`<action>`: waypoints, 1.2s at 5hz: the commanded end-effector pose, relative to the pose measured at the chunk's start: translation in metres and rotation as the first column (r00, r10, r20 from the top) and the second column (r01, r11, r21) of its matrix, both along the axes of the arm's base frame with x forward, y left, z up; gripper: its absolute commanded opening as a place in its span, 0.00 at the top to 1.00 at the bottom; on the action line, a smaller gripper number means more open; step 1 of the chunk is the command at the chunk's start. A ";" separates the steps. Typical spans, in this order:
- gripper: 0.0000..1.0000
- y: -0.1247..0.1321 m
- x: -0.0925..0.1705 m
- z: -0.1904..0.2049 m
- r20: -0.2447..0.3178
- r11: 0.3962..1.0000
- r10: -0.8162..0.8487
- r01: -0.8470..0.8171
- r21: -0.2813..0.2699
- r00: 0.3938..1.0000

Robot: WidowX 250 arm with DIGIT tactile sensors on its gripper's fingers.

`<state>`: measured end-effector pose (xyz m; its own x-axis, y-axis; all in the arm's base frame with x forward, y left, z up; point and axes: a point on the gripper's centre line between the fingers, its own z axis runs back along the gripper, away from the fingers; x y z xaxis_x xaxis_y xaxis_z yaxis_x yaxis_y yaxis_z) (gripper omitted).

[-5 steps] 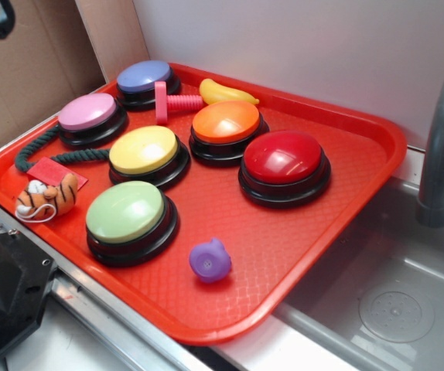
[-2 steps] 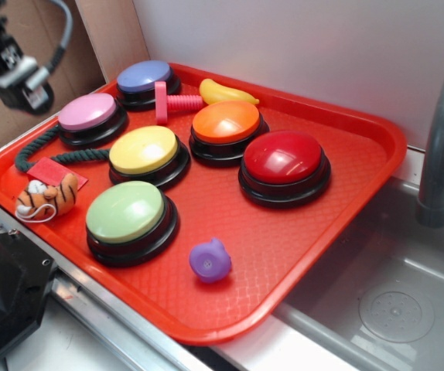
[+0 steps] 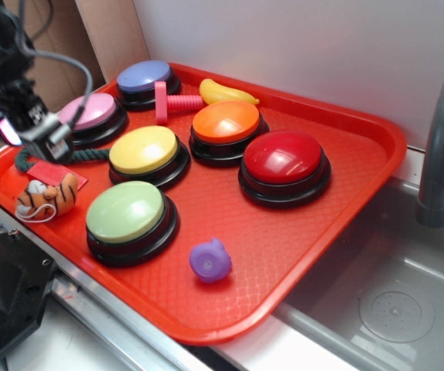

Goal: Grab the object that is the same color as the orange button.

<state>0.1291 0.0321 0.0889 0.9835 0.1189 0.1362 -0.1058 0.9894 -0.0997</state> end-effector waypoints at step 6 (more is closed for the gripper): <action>0.31 0.035 -0.005 -0.075 -0.088 0.999 -0.001 0.005 0.035 0.996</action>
<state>0.1226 0.0655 0.0137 0.9926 0.1135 0.0424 -0.1107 0.9918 -0.0631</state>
